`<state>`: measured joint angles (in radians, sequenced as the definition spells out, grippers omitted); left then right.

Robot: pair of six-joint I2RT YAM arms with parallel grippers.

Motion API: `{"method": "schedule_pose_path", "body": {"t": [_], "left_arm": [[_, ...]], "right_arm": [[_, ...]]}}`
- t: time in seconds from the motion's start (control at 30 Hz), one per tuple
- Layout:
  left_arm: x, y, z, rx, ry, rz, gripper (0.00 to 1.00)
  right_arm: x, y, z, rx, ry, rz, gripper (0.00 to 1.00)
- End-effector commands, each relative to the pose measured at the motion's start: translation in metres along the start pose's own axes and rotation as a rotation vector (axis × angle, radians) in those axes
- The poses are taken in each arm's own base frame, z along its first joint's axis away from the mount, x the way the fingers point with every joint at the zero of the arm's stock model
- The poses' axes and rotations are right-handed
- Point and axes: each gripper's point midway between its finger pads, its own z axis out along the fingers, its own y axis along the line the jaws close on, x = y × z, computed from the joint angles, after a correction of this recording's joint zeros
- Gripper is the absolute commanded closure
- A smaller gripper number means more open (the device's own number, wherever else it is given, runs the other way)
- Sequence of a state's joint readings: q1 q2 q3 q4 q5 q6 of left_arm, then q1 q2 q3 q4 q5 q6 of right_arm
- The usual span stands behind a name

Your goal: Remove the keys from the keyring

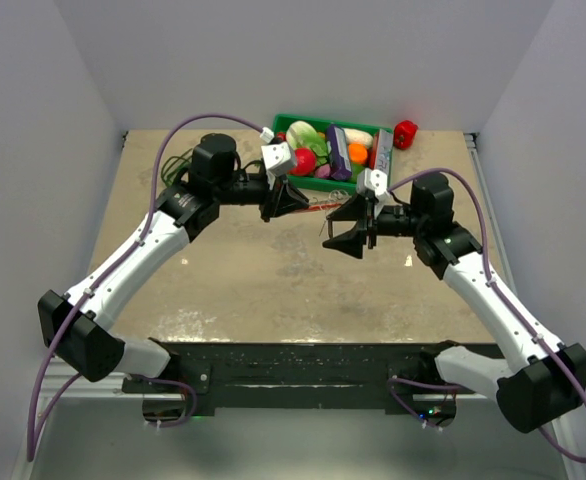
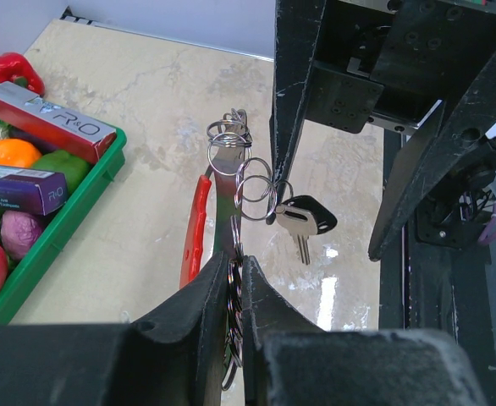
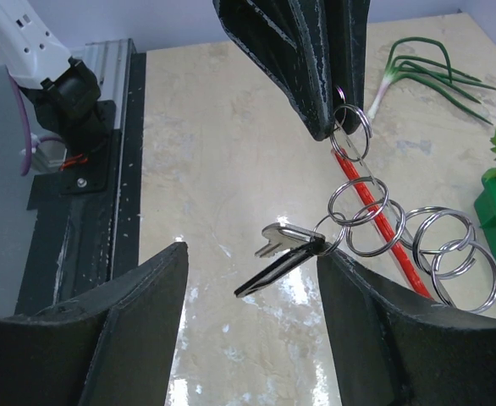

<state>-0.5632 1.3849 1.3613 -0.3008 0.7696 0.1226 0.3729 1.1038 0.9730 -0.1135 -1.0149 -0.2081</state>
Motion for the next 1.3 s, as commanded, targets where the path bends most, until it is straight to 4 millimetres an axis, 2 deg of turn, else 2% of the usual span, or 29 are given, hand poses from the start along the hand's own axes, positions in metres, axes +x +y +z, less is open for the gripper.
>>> {"method": "schedule_pose_path", "body": {"t": [0.0, 0.4, 1.03, 1.27], "left_arm": [[-0.035, -0.002, -0.009, -0.015, -0.081, 0.075, 1.00], [-0.036, -0.003, -0.008, -0.007, -0.083, 0.072, 1.00], [-0.031, -0.001, -0.007, -0.017, -0.075, 0.072, 1.00], [-0.030, -0.001, -0.007, -0.014, -0.073, 0.069, 1.00]], "right_arm": [[-0.017, 0.005, 0.000, -0.022, -0.050, -0.022, 0.35], [-0.030, -0.013, 0.004, 0.036, -0.064, -0.042, 0.36], [-0.052, -0.004, -0.003, 0.035, -0.100, -0.054, 0.47], [-0.051, -0.018, -0.001, 0.088, -0.090, -0.059, 0.47]]}}
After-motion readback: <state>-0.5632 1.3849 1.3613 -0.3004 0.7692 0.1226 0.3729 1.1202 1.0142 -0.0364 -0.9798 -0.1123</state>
